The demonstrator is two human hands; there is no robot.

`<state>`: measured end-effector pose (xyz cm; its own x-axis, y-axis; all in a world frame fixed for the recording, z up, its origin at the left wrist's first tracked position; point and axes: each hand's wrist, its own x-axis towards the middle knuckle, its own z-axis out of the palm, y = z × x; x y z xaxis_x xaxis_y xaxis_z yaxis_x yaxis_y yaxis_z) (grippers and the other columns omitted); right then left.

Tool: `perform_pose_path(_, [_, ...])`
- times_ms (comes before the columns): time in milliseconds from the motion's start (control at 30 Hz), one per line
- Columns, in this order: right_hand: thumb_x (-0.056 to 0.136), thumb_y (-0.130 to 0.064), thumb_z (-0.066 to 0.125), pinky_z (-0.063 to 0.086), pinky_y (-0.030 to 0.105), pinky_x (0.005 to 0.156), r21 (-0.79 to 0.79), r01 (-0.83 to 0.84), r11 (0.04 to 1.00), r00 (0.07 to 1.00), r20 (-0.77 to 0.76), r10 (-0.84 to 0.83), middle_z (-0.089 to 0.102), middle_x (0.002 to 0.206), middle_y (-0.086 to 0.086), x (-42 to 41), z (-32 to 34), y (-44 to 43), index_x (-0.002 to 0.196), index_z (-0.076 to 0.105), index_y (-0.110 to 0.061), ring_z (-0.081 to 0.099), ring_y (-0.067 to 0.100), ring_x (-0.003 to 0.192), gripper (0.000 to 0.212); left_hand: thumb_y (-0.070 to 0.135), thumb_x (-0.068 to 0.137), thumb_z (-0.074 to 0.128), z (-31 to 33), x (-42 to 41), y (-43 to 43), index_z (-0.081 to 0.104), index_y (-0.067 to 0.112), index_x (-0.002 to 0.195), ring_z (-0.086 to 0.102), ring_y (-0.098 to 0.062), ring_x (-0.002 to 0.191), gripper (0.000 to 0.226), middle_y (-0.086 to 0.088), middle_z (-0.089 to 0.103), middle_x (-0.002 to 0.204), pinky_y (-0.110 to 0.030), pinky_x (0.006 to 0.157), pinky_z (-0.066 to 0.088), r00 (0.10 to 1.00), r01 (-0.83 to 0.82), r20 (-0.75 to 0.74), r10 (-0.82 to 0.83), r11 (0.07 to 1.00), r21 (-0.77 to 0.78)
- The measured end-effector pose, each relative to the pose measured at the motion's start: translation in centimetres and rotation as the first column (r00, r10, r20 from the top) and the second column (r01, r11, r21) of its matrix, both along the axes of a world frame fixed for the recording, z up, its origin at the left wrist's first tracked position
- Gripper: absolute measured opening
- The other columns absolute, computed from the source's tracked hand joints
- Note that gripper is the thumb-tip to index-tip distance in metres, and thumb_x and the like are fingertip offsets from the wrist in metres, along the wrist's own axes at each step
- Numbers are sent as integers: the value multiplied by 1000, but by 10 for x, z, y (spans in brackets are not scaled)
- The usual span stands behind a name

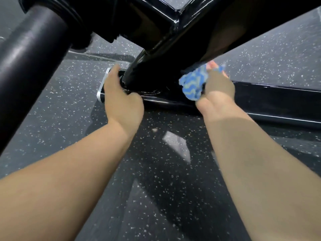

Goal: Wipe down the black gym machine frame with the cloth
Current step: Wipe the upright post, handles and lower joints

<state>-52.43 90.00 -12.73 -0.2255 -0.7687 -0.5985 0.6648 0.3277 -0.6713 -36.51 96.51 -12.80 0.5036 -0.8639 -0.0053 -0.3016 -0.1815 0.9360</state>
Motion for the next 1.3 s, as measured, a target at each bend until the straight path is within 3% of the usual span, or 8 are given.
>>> perform_pose_path(100, [91,-7,36,40,22,51,-39,-383,923,878,-325,351,62,70,18,17,-13,-7,72,48,-15,54,21,53,24,-8,80,43,-1,-12,-15,19,28,152,22,-4,142,84,12,25,155,-27,119,20,972,161,160,-172,984,77])
perform_pose_path(233, [89,-2,40,38,28,71,229,-686,690,278,-794,541,56,78,4,3,-15,-19,74,51,-15,51,21,80,23,-10,76,44,-8,-15,-17,17,27,152,21,-9,142,89,11,24,155,-24,117,18,954,123,267,-138,990,71])
perform_pose_path(367, [90,8,41,46,36,64,-71,-449,891,840,-373,394,53,59,9,2,2,-31,65,50,-9,53,25,60,32,-7,70,45,-9,-5,-21,29,27,147,32,-15,137,85,6,38,147,-35,116,28,932,148,325,-159,987,58])
perform_pose_path(433, [93,6,35,46,36,60,-75,-412,908,903,-169,396,51,58,10,9,-3,-29,67,50,-6,51,25,56,32,-7,69,45,-11,-3,-23,30,28,145,34,-16,135,86,6,39,145,-36,115,30,931,151,326,-165,986,67])
perform_pose_path(833, [74,-1,66,46,30,66,147,-802,579,352,-667,657,67,78,17,6,-6,-15,85,64,1,58,19,69,12,-4,68,45,-17,18,-24,16,39,147,26,-22,142,95,2,30,153,-48,114,29,920,333,155,-360,926,177])
perform_pose_path(1067, [83,-17,67,37,23,66,244,-560,792,140,-914,381,59,86,1,19,-15,-6,83,55,-17,58,19,80,12,-9,75,46,-19,22,-19,1,40,151,16,-10,145,101,12,11,160,-2,98,25,889,330,250,-383,916,228])
perform_pose_path(1200, [92,-19,56,42,22,85,361,-574,735,-165,-930,328,55,122,8,9,-17,7,109,60,-15,58,19,104,18,-2,84,47,-18,33,-6,4,34,153,39,3,126,89,11,16,159,-4,89,33,886,308,244,-395,893,328])
perform_pose_path(1300, [92,-13,50,35,3,55,255,-656,710,30,-932,362,56,93,-4,6,-18,27,103,56,-6,56,-8,71,14,14,93,46,-15,20,14,43,29,139,50,-3,114,49,14,50,133,-19,100,36,970,144,159,-183,963,229])
